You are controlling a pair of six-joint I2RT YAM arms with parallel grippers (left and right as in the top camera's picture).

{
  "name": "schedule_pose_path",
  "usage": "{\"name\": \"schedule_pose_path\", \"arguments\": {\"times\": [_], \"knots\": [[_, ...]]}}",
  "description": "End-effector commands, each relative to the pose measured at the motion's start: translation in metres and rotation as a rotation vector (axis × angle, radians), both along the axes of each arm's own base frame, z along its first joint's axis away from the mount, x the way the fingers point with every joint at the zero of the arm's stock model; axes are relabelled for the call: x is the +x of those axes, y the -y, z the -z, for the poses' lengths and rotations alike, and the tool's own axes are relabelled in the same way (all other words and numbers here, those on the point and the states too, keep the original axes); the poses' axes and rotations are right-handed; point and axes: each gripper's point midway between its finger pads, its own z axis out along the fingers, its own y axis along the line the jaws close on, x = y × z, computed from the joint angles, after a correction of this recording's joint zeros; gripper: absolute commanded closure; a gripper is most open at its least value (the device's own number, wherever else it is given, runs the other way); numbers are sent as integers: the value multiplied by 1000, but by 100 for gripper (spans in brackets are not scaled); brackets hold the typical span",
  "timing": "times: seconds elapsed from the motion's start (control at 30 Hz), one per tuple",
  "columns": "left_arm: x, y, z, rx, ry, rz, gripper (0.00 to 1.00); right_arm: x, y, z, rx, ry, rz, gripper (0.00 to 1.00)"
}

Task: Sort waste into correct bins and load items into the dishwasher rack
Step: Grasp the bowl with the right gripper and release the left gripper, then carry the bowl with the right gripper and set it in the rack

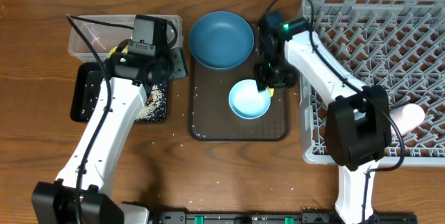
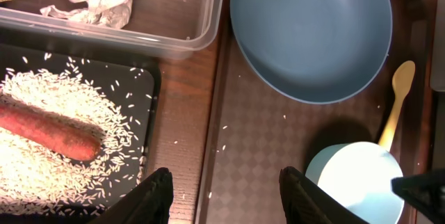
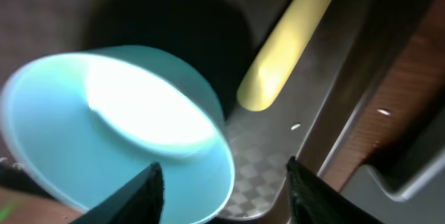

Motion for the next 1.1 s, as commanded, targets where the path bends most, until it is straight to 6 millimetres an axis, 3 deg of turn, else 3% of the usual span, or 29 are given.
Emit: {"name": "schedule_pose_path", "arguments": {"times": [0.0, 0.17, 0.4, 0.5, 1.07], "knots": [[3, -2, -6, 3, 17, -5, 47, -5, 3, 12, -25, -14, 1, 52], [2, -2, -6, 4, 13, -5, 47, -4, 2, 14, -22, -8, 0, 63], [0, -2, -4, 6, -1, -5, 47, -15, -2, 32, -29, -23, -15, 64], [-1, -2, -4, 7, -2, -5, 47, -18, -2, 38, -30, -25, -9, 73], [-1, -2, -4, 7, -2, -5, 46, -11, 1, 30, -21, -6, 5, 86]]}}
